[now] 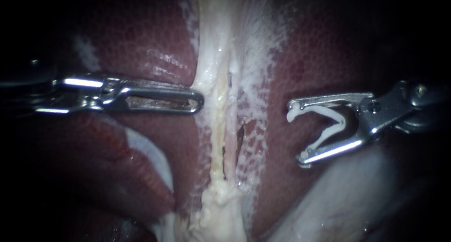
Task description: Clipping first clip left tube
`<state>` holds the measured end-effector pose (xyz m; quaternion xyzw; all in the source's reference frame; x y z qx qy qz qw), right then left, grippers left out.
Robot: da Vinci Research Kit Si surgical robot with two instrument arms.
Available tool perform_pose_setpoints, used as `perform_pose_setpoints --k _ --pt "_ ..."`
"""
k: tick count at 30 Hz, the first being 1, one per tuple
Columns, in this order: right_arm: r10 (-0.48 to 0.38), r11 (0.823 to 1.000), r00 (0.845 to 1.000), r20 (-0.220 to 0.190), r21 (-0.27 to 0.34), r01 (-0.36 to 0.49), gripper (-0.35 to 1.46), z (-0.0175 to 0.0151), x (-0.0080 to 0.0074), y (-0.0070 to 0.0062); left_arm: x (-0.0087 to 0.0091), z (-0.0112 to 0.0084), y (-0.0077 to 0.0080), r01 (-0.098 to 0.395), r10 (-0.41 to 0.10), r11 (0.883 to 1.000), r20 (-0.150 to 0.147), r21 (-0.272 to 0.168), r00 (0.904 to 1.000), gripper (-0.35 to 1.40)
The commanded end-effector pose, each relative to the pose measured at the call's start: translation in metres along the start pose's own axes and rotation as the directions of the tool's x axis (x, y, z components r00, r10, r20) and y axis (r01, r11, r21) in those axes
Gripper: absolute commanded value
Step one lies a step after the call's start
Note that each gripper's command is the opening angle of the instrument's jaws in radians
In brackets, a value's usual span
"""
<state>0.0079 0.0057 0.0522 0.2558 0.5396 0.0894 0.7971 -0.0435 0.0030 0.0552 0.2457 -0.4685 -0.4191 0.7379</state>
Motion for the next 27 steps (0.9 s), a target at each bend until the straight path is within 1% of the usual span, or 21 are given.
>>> perform_pose_setpoints --k 1,4,7,8,12,17,21,23,27 --pt "0.0 1.0 1.0 0.0 0.0 0.0 0.6 0.0 0.0 0.0 0.0 0.0 0.0 0.0 0.0 1.0 0.0 0.0 1.0 -0.35" --pt "0.0 1.0 1.0 0.001 0.0 0.0 0.6 0.0001 0.0 0.0 -0.0001 -0.0003 -0.0001 0.0 0.0 1.0 0.0 0.001 1.0 -0.35" --pt "-0.003 1.0 1.0 0.001 -0.003 0.003 0.6 0.0006 -0.0003 -0.0002 -0.0005 -0.0009 -0.0002 0.002 -0.002 1.0 -0.002 0.006 1.0 -0.35" --pt "-0.004 1.0 1.0 0.002 -0.001 0.004 0.6 0.0009 -0.0005 -0.0003 -0.0006 -0.0013 -0.0003 0.003 -0.003 1.0 -0.004 0.01 1.0 -0.35" --pt "-0.011 1.0 1.0 0.004 -0.002 0.011 0.6 0.0024 -0.0013 -0.0007 -0.0014 -0.003 -0.0012 0.008 -0.008 1.0 -0.002 0.006 1.0 -0.35" --pt "-0.028 1.0 1.0 0.007 0.014 0.028 0.6 0.0057 -0.003 -0.0014 -0.0023 -0.0052 -0.0026 0.015 -0.015 1.0 -0.004 0.001 0.9999 -0.35" --pt "-0.037 0.999 0.999 0.01 0.03 0.036 0.6 0.0083 -0.0044 -0.0018 -0.0028 -0.0067 -0.0038 0.019 -0.019 1.0 0.006 -0.001 0.9998 -0.35" --pt "-0.032 0.999 0.999 0.012 0.031 0.031 0.6 0.0094 -0.0051 -0.002 -0.003 -0.0071 -0.0042 0.021 -0.021 1.0 0.012 0.002 0.9997 -0.35" --pt "-0.02 0.999 1.0 0.016 0.028 0.019 0.6 0.0117 -0.0064 -0.0021 -0.0032 -0.0072 -0.0049 0.021 -0.021 1.0 0.012 0.002 0.9997 -0.35"
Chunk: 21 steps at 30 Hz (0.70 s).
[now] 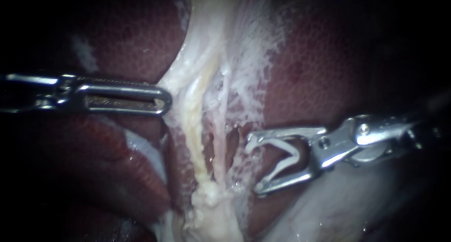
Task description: Clipping first clip left tube
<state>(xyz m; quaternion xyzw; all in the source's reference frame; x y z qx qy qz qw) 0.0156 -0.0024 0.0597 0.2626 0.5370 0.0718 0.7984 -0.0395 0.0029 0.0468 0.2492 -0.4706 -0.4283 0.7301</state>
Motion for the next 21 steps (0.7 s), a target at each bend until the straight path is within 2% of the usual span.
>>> perform_pose_setpoints --k 1,9,21 --pt "0.004 1.0 1.0 0.001 -0.002 -0.004 0.6 0.0004 -0.0002 0.0 0.0 0.0 -0.0001 -0.001 0.001 1.0 0.0 -0.001 1.0 -0.35" --pt "0.016 1.0 1.0 0.005 -0.011 -0.016 0.6 0.0031 -0.0018 0.0005 0.0 -0.0001 -0.0003 -0.001 0.001 1.0 0.0 0.0 1.0 -0.35" --pt "0.03 1.0 1.0 0.008 -0.006 -0.03 0.6 0.0054 -0.0021 0.001 -0.0001 -0.0001 -0.0007 -0.001 0.001 1.0 0.0 -0.001 1.0 -0.35"
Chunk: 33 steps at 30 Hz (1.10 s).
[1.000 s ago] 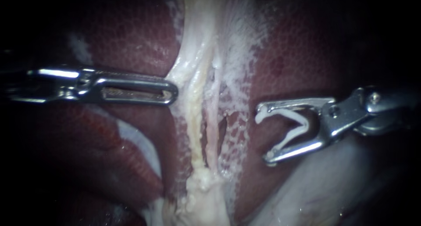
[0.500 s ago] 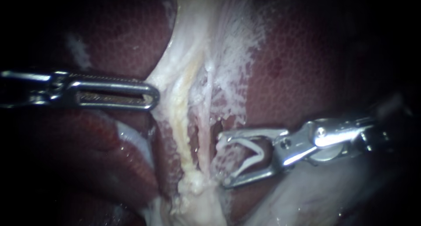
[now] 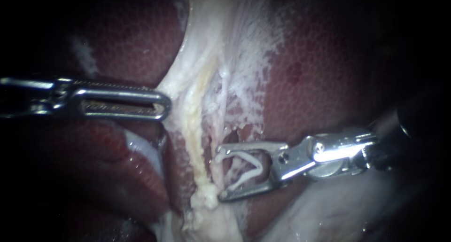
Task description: Clipping first clip left tube
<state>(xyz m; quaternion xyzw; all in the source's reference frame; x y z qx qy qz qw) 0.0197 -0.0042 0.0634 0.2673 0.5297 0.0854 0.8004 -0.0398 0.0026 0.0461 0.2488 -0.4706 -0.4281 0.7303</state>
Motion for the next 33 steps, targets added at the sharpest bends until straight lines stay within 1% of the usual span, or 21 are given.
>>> perform_pose_setpoints --k 1,5,10,16,19,22,28,30,33 --pt "0.0 1.0 1.0 0.001 0.005 0.0 0.6 0.0004 0.0 0.0001 0.0 0.0 0.0 0.0 0.0 1.0 0.0 0.0 1.0 -0.35" --pt "0.002 1.0 1.0 0.002 0.016 -0.002 0.6 0.0016 0.0 0.0001 0.0 0.0 0.0 0.0 0.0 1.0 0.0 0.0 1.0 -0.35" --pt "0.006 1.0 1.0 0.006 0.024 -0.006 0.6 0.003 -0.0005 -0.0002 0.0 0.0 0.0 0.0 0.0 1.0 0.0 0.0 1.0 -0.35" --pt "0.005 0.999 1.0 0.009 0.034 -0.006 0.6 0.0046 -0.0009 -0.0001 0.0 0.0 -0.0002 0.0 0.0 1.0 0.0 -0.001 1.0 -0.35" --pt "0.015 0.998 1.0 0.011 0.055 -0.015 0.59 0.005 -0.0008 -0.0003 0.0001 0.0001 -0.0002 -0.001 0.001 1.0 0.0 -0.001 1.0 -0.35" --pt "0.027 0.997 1.0 0.013 0.073 -0.027 0.58 0.005 -0.0005 -0.0008 0.0 0.0001 -0.0002 0.0 0.0 1.0 0.0 -0.001 1.0 -0.35" --pt "0.036 0.99 0.999 0.021 0.133 -0.038 0.57 0.0052 0.0002 -0.002 0.0001 0.0002 -0.0001 -0.001 0.001 1.0 0.0 -0.001 1.0 -0.35" --pt "0.033 0.988 0.999 0.023 0.15 -0.036 0.57 0.0052 0.0003 -0.0022 0.0001 0.0002 -0.0001 -0.001 0.001 1.0 0.0 -0.001 1.0 -0.35" --pt "0.031 0.985 0.999 0.026 0.166 -0.035 0.56 0.0056 0.0004 -0.002 0.0001 0.0002 -0.0001 -0.001 0.001 1.0 0.0 -0.001 1.0 -0.35"
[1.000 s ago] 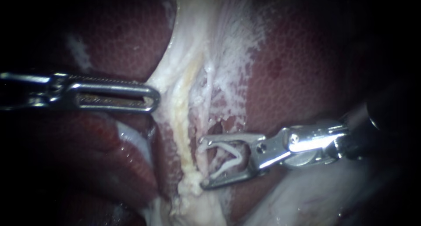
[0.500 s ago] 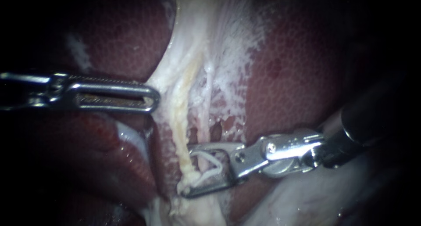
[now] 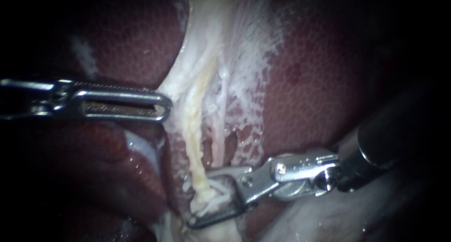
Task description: Clipping first clip left tube
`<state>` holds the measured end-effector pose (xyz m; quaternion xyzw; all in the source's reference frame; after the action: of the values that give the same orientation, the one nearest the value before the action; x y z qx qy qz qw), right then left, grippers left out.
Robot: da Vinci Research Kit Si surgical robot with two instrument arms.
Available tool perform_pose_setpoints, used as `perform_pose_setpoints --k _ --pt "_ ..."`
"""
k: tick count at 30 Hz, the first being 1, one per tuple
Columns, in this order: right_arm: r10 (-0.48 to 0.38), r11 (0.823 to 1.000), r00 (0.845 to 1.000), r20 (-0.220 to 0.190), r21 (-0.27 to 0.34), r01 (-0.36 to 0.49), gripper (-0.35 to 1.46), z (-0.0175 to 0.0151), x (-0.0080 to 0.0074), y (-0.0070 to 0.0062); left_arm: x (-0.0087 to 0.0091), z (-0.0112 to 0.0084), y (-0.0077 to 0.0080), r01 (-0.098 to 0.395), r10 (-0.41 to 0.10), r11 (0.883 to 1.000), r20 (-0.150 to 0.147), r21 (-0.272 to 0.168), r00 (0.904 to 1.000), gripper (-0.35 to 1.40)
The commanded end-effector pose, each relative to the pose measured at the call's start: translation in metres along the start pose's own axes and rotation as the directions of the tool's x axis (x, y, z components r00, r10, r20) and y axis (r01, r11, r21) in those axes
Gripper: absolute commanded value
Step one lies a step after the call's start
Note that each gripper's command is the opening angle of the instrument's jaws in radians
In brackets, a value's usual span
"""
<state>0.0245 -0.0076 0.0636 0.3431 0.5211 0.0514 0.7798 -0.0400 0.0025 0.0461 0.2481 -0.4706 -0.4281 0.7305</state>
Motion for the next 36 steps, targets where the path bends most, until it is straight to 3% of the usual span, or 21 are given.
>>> perform_pose_setpoints --k 1,11,17,21,23,27,36 --pt "-0.002 1.0 1.0 0.0 0.003 0.002 0.56 0.0002 0.0 0.0002 0.0 0.0 0.0 0.0 0.0 1.0 0.0 0.0 1.0 -0.35" --pt "0.001 1.0 1.0 0.0 -0.004 -0.001 0.55 0.0011 0.0002 0.0018 0.0001 0.0001 0.0 0.0 0.0 1.0 0.0 -0.001 1.0 -0.35" --pt "0.008 1.0 1.0 -0.001 -0.005 -0.008 0.46 0.0013 0.0003 0.0021 0.0001 0.0002 -0.0001 0.0 0.0 1.0 0.0 -0.001 1.0 -0.35" --pt "0.025 1.0 1.0 -0.001 -0.004 -0.025 0.25 0.0012 0.0002 0.0021 0.0001 0.0002 -0.0001 0.0 0.0 1.0 0.0 -0.001 1.0 -0.35" --pt "0.049 0.999 0.999 -0.002 -0.003 -0.049 -0.02 0.0011 0.0001 0.0022 0.0001 0.0002 -0.0001 0.0 0.0 1.0 0.001 -0.002 1.0 -0.35" --pt "0.057 0.998 0.998 -0.003 0.0 -0.057 -0.29 0.0009 0.0002 0.0027 0.0001 0.0002 -0.0001 0.0 0.0 1.0 0.001 -0.002 1.0 -0.35" --pt "0.059 0.998 0.998 -0.004 0.0 -0.059 -0.35 0.0007 0.0004 0.0033 0.0001 0.0003 -0.0001 0.0 0.0 1.0 0.001 -0.002 1.0 -0.35"
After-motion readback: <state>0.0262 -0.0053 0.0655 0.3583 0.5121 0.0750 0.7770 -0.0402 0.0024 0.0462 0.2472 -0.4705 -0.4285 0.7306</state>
